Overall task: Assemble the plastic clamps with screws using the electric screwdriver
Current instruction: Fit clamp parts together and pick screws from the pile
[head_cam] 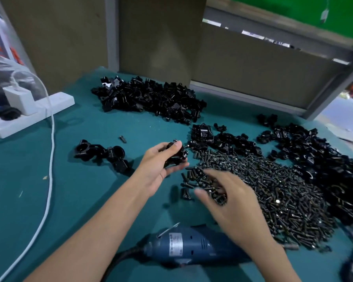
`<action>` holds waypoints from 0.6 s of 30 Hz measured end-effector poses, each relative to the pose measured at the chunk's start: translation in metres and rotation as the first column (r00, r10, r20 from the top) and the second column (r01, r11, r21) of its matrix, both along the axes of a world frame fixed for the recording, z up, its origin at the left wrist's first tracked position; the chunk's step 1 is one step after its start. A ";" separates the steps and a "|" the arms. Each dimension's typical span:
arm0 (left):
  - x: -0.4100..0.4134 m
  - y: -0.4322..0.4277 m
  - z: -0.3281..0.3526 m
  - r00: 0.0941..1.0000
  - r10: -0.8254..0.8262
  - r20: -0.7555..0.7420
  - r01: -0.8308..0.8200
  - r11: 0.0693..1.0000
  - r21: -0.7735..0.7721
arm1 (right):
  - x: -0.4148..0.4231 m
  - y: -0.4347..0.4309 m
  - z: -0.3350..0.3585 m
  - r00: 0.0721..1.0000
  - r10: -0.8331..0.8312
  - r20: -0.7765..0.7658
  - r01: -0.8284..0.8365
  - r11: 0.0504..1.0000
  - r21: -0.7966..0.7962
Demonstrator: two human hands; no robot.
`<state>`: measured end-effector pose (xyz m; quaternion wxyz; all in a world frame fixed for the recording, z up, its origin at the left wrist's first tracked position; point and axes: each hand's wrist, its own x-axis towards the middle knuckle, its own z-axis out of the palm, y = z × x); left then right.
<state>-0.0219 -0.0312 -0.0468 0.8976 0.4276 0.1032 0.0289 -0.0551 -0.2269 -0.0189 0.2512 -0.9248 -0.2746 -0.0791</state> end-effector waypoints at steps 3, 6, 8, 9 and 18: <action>-0.001 -0.004 -0.002 1.000 0.017 -0.014 -0.015 0.994 0.108 | 0.037 0.029 0.006 0.996 0.006 -0.093 0.003 0.995 0.100; 0.000 -0.006 -0.004 0.999 0.033 -0.018 -0.029 0.981 0.192 | 0.055 0.047 0.005 0.978 0.066 -0.199 -0.032 0.985 0.168; 0.002 -0.006 -0.005 0.999 0.051 -0.005 -0.048 0.973 0.225 | 0.061 0.048 0.003 0.975 0.095 -0.202 -0.047 0.972 0.231; 0.003 -0.006 -0.006 0.999 0.048 0.007 -0.048 0.971 0.235 | 0.063 0.046 0.003 0.972 0.105 -0.212 -0.045 0.962 0.269; 0.001 -0.004 -0.004 0.998 -0.056 0.019 0.046 0.933 0.356 | 0.067 0.035 0.006 0.871 0.184 -0.455 0.070 0.871 0.487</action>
